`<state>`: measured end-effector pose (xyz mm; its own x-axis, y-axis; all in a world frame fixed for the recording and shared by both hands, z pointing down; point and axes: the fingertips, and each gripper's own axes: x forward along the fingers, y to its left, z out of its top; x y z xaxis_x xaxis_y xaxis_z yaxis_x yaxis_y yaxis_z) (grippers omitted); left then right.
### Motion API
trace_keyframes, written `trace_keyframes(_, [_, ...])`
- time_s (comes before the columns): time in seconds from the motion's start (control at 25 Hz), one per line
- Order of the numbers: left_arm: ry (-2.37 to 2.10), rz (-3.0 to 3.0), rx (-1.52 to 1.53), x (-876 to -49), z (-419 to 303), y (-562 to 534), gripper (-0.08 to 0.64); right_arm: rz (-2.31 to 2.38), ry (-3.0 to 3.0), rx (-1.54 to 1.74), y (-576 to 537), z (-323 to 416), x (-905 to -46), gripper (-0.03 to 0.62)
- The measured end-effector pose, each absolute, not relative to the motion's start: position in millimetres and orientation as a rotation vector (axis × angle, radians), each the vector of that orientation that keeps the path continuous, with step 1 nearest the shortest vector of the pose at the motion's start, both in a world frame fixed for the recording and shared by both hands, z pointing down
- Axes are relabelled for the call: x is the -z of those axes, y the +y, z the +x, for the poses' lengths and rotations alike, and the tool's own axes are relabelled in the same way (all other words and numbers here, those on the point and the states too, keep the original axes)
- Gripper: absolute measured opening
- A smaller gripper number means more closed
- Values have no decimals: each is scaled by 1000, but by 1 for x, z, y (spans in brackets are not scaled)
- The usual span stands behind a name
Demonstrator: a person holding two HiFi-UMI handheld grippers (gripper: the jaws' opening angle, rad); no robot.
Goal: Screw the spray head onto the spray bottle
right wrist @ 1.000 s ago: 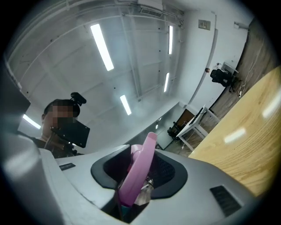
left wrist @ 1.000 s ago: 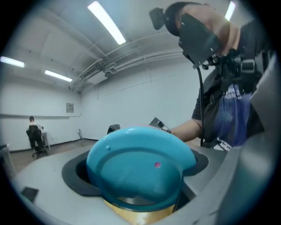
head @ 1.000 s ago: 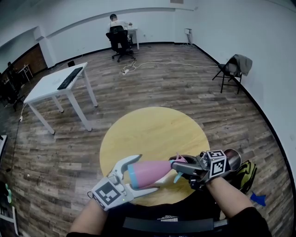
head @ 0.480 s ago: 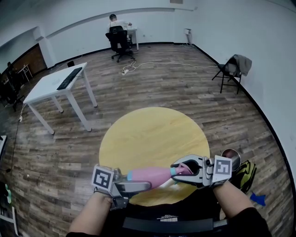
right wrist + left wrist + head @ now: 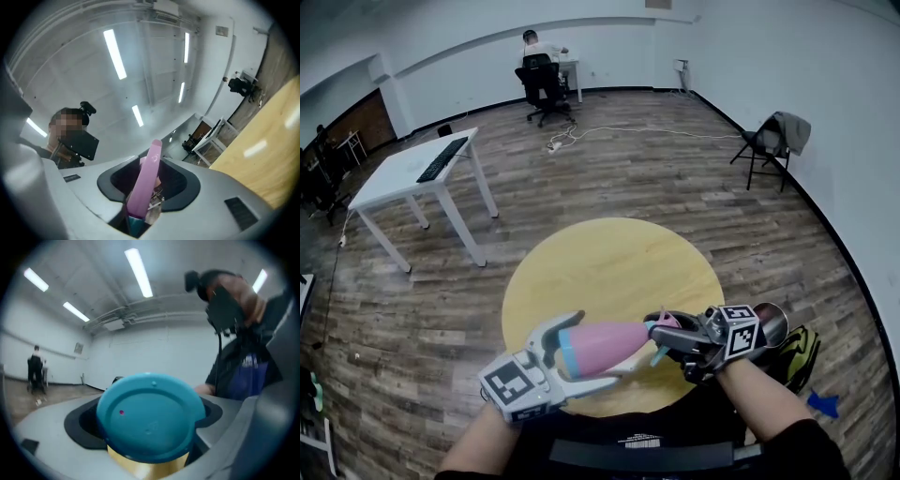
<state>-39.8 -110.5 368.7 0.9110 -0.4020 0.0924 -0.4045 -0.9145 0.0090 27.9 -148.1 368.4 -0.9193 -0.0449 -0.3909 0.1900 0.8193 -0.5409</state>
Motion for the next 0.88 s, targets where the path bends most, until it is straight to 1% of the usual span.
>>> trace_keyframes(0.08, [-731,3196,-361,-380,-34,-109,528,147,2582,924,-151,27,-371,150])
trace_keyframes(0.12, [-755,3235,-421,-382,-32,-109,528,154,2584,957,-153,26,-373,150])
trace_keyframes(0.24, [-778,3330,-519,-383,-28,-108,528,180,2590,1028,-156,24,-377,150])
trace_keyframes(0.32, [-766,3371,-518,-383,-27,-103,528,200,2591,1037,-152,24,-377,151])
trace_keyframes(0.48, [-707,3257,-370,-381,-30,-102,528,145,2657,964,-146,20,-380,150])
trace_keyframes(0.6, [-611,3042,-179,-372,-35,-105,528,105,2695,859,-143,19,-377,150])
trace_keyframes(0.72, [-480,2827,-34,-369,-39,-108,526,70,2769,648,-137,20,-366,150])
trace_keyframes(0.88, [-265,2528,97,-381,-37,-106,526,51,2894,255,-120,23,-355,150])
